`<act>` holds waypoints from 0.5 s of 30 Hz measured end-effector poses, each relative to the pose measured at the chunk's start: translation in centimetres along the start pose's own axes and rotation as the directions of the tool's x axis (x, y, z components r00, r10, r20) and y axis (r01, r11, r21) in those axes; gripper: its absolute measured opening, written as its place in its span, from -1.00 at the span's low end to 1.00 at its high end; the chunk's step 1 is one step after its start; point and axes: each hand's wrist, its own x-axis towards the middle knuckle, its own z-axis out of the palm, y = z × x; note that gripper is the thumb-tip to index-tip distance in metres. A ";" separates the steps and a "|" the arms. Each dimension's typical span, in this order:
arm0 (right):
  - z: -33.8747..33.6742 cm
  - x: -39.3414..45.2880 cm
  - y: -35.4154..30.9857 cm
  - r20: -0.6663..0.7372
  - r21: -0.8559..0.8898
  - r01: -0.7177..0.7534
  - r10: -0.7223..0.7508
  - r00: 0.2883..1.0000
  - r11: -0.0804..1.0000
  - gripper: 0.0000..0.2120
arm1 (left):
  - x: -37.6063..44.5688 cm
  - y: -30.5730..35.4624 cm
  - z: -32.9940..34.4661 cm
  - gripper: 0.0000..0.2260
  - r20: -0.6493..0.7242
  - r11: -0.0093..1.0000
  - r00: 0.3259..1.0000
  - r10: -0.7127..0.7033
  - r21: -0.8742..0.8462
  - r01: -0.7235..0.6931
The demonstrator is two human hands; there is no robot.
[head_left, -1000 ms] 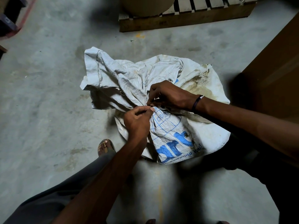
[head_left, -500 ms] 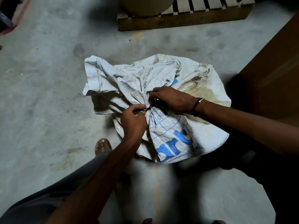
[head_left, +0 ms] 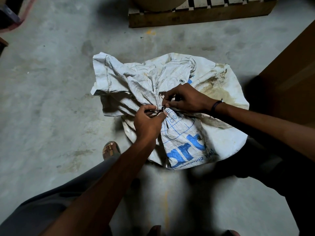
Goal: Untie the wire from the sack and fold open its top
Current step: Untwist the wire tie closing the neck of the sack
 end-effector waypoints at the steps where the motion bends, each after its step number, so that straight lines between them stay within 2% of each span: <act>1: 0.0 0.0 0.0 -0.001 0.005 0.002 -0.002 1.000 1.000 -0.91 | 0.0 -0.1 -0.1 -0.69 0.002 1.000 1.000 0.011 0.000 -0.011; 4: 0.1 0.0 -0.3 -0.014 0.031 0.011 -0.010 1.000 0.999 -0.88 | -0.3 -0.2 -0.3 -0.68 -0.044 0.991 0.992 0.118 0.062 -0.115; 8: 0.1 -0.1 -1.0 0.009 0.053 0.035 -0.036 0.999 0.998 -0.82 | -0.9 0.2 -0.3 -0.57 -0.113 0.945 0.953 0.281 0.209 -0.253; 13: 0.1 -0.3 -1.3 0.059 0.017 0.019 -0.020 0.998 1.000 -0.80 | -1.0 0.5 -0.3 -0.56 -0.064 0.910 0.940 0.334 0.282 -0.304; 15: 0.1 -0.4 -1.4 0.073 -0.001 0.017 -0.017 0.997 1.000 -0.81 | -0.9 0.3 -0.3 -0.56 -0.036 0.910 0.949 0.313 0.297 -0.289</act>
